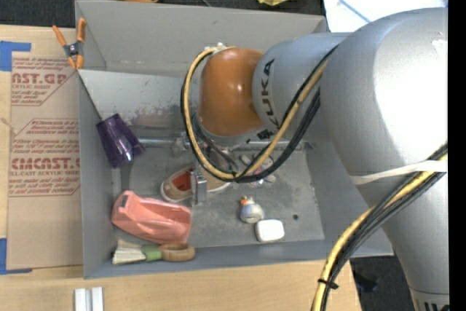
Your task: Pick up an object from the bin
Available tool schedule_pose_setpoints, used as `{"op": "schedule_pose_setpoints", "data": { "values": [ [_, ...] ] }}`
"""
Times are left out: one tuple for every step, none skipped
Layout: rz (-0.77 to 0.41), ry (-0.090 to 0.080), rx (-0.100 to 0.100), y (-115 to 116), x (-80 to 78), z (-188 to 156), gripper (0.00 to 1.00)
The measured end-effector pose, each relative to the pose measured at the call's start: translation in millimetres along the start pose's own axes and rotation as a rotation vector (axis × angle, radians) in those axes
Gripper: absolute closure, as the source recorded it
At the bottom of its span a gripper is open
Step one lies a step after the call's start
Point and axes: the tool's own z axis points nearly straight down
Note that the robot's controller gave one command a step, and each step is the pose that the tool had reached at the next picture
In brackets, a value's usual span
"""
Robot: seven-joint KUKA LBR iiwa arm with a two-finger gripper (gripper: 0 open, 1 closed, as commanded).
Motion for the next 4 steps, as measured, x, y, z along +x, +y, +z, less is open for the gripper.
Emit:
{"op": "schedule_pose_setpoints", "data": {
  "values": [
    [0.179, 0.002, -0.004, 18, 9.6, -1, 0.00],
    [0.005, -0.002, -0.001, 24, -0.6, 0, 0.00],
    [0.161, -0.003, -0.006, 20, 7.3, -2, 1.00],
    [0.161, -0.003, -0.006, 20, 7.3, -2, 1.00]
  ]
}}
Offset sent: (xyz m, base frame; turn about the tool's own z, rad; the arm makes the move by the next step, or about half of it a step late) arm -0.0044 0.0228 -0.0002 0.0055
